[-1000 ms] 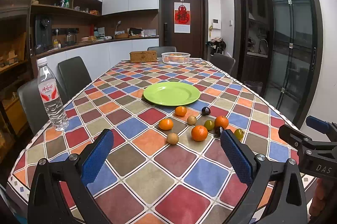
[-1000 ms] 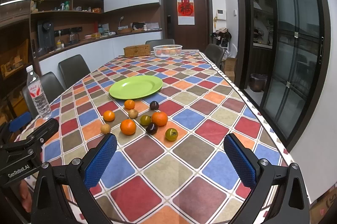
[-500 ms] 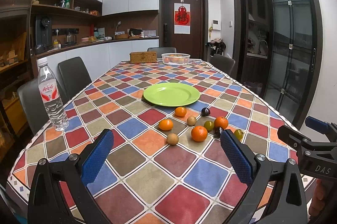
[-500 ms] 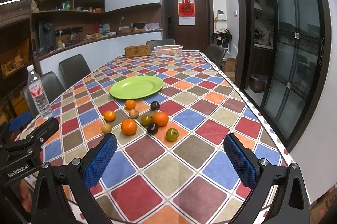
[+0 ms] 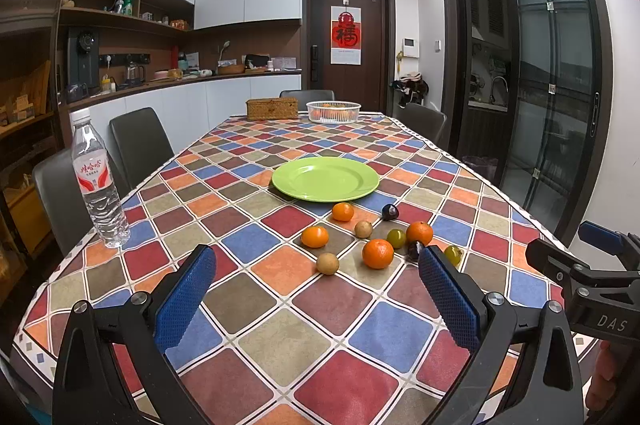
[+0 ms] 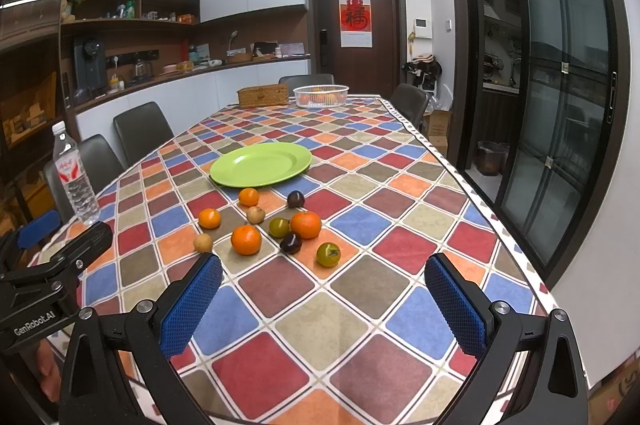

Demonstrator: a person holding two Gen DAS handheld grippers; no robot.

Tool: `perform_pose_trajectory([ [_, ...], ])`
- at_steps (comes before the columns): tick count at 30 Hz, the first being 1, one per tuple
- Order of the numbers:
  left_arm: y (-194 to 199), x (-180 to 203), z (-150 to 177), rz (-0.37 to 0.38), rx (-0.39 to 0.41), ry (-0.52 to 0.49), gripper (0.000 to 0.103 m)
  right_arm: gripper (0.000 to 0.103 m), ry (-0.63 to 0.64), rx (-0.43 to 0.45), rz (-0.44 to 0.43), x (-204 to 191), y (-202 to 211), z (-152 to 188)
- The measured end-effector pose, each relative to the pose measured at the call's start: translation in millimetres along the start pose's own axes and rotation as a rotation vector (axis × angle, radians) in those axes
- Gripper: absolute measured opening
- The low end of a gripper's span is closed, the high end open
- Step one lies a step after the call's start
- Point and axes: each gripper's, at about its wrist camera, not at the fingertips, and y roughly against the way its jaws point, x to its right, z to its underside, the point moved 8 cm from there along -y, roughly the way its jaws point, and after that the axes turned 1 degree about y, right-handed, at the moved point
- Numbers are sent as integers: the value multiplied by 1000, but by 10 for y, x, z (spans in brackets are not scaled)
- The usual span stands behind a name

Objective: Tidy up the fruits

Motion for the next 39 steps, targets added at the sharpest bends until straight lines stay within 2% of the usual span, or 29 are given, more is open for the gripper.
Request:
perform_pose_trajectory([
  [25, -11, 1, 12, 1, -1, 3, 103, 102, 5, -4, -2, -11, -21, 12],
  [39, -213, -5, 149, 20, -72, 23, 103, 102, 18, -76, -22, -106, -179, 140],
])
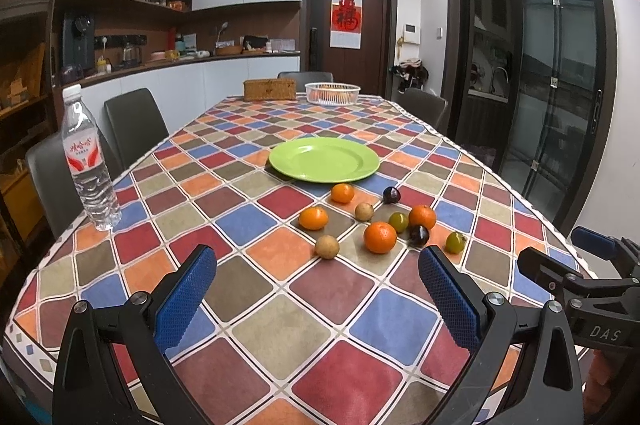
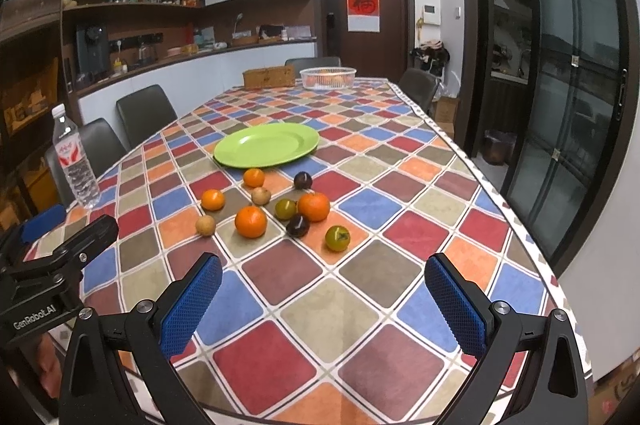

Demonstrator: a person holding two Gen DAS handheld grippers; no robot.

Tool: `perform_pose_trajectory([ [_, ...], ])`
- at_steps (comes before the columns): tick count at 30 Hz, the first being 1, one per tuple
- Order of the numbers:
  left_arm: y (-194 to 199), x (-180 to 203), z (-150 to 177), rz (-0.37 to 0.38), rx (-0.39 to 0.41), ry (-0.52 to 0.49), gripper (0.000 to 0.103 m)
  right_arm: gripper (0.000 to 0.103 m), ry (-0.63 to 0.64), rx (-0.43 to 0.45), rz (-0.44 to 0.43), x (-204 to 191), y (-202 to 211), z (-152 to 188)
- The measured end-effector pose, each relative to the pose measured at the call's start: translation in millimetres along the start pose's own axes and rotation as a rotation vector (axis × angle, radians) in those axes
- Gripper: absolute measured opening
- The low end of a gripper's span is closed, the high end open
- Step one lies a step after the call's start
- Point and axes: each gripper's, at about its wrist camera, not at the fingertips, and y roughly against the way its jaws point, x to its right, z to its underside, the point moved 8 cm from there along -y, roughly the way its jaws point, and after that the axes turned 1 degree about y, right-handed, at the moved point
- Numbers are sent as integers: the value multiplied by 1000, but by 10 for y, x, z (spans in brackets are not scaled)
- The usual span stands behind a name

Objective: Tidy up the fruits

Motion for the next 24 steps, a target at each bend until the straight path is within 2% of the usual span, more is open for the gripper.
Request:
perform_pose_trajectory([
  [15, -454, -47, 103, -4, -115, 1, 102, 102, 28, -109, -17, -62, -433, 91],
  [24, -757, -15, 67, -2, -175, -26, 91, 95, 30, -172, -7, -25, -736, 103],
])
